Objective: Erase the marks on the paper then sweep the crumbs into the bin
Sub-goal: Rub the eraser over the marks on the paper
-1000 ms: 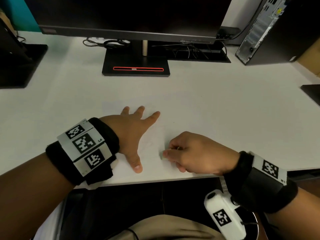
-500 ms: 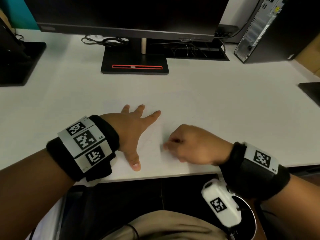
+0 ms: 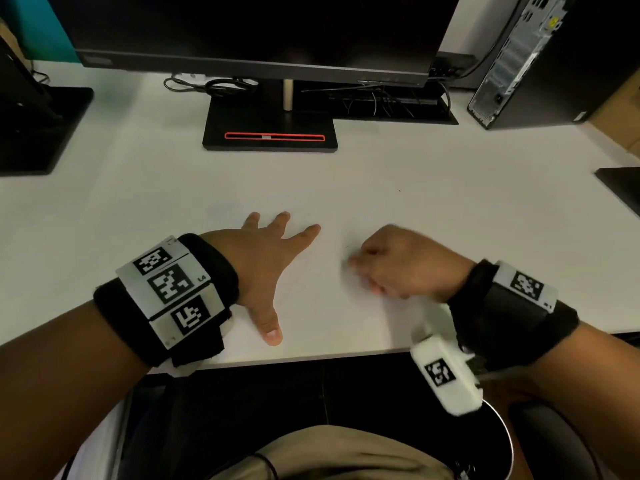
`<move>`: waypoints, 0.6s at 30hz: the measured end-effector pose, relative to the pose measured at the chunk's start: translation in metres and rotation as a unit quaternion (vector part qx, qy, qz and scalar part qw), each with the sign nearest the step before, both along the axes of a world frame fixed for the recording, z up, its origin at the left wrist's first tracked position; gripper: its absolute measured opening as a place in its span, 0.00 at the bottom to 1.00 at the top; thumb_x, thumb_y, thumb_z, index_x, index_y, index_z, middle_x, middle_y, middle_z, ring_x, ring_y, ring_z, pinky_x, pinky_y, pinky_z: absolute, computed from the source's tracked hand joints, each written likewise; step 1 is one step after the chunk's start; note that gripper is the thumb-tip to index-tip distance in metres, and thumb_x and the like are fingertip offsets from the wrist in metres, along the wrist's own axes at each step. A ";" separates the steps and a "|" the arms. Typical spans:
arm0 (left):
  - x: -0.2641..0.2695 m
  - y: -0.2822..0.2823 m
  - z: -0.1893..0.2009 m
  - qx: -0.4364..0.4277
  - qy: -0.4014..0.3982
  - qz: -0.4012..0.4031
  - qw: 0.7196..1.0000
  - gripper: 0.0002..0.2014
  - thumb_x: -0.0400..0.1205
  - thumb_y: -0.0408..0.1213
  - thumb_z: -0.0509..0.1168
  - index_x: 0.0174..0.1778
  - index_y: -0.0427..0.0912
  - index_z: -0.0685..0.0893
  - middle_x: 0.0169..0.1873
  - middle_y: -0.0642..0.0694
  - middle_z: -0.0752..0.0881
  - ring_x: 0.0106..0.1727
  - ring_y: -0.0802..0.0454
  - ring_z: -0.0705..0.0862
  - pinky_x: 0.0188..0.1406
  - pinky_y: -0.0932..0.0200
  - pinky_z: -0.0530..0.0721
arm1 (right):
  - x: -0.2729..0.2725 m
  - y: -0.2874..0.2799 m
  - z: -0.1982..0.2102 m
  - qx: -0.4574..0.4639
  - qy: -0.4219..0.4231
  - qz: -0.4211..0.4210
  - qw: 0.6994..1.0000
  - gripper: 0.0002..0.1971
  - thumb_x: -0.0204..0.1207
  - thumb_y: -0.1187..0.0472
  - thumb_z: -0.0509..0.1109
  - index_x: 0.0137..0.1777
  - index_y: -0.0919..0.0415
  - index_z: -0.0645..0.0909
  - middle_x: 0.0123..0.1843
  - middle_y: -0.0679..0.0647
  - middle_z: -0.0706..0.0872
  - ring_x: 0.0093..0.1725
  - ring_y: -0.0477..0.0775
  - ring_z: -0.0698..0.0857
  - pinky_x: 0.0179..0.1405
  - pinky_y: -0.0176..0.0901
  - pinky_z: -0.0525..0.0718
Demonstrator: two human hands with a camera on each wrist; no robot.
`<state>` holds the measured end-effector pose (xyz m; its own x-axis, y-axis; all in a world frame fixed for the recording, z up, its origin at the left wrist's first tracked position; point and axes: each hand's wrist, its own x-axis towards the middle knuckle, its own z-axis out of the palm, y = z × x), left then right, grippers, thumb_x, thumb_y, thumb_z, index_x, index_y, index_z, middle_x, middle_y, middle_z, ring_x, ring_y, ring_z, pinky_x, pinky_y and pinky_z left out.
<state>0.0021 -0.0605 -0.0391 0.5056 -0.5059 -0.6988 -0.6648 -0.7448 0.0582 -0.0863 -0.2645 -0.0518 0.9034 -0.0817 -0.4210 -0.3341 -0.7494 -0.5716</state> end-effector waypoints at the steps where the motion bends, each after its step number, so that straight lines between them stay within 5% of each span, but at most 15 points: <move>1: 0.000 0.000 0.000 0.000 0.001 0.001 1.000 0.80 0.54 0.59 0.87 0.78 0.68 0.21 0.84 0.50 0.26 0.85 0.36 0.29 0.81 0.27 0.59 | 0.006 -0.007 0.003 -0.001 -0.018 -0.045 0.999 0.22 0.86 0.54 0.65 0.32 0.65 0.82 0.26 0.55 0.85 0.21 0.53 0.75 0.18 0.35 0.73; 3: 0.000 0.002 0.000 -0.001 0.003 0.003 1.000 0.81 0.54 0.60 0.87 0.79 0.67 0.21 0.84 0.51 0.25 0.85 0.37 0.28 0.81 0.28 0.59 | 0.011 -0.013 0.011 0.064 -0.035 -0.114 0.991 0.19 0.87 0.54 0.66 0.35 0.63 0.81 0.28 0.56 0.87 0.23 0.53 0.78 0.19 0.36 0.74; 5: -0.001 0.002 0.001 -0.001 0.002 0.005 1.000 0.81 0.54 0.60 0.87 0.79 0.64 0.20 0.84 0.51 0.25 0.85 0.37 0.29 0.82 0.29 0.58 | 0.007 0.001 0.016 0.230 0.023 -0.147 0.962 0.16 0.88 0.55 0.67 0.40 0.62 0.79 0.34 0.61 0.90 0.25 0.55 0.85 0.22 0.39 0.82; 8: -0.002 0.001 0.001 -0.003 0.000 0.002 1.000 0.81 0.56 0.59 0.86 0.80 0.60 0.20 0.84 0.50 0.26 0.85 0.36 0.29 0.83 0.31 0.58 | 0.001 0.022 0.010 0.451 0.175 -0.158 0.861 0.12 0.87 0.56 0.67 0.49 0.67 0.79 0.49 0.73 0.91 0.46 0.67 0.94 0.43 0.52 0.95; 10: -0.002 0.002 0.002 -0.005 -0.001 0.001 1.000 0.81 0.57 0.59 0.86 0.81 0.58 0.21 0.84 0.50 0.26 0.85 0.36 0.29 0.83 0.31 0.57 | 0.010 0.015 -0.001 0.518 0.200 -0.191 0.809 0.17 0.89 0.55 0.62 0.55 0.72 0.79 0.55 0.76 0.90 0.57 0.71 0.92 0.57 0.57 0.92; 15: -0.003 0.005 0.003 -0.009 0.001 -0.004 1.000 0.80 0.57 0.60 0.86 0.81 0.58 0.22 0.85 0.51 0.26 0.85 0.36 0.29 0.82 0.29 0.58 | 0.040 -0.029 0.001 0.548 -0.166 -0.460 0.678 0.14 0.91 0.60 0.61 0.41 0.62 0.74 0.52 0.68 0.85 0.50 0.66 0.89 0.54 0.52 0.89; 18: -0.002 0.003 0.003 -0.007 -0.001 -0.004 1.000 0.80 0.57 0.59 0.86 0.81 0.58 0.21 0.84 0.51 0.26 0.85 0.36 0.29 0.81 0.28 0.60 | 0.031 -0.022 0.002 0.563 -0.168 -0.404 0.701 0.13 0.90 0.58 0.61 0.43 0.61 0.76 0.54 0.67 0.87 0.50 0.65 0.90 0.49 0.50 0.92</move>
<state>0.0004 -0.0573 -0.0365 0.5024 -0.5194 -0.6912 -0.6712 -0.7383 0.0669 -0.0553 -0.2867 -0.0493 0.8175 -0.4112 -0.4032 -0.0933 0.5965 -0.7972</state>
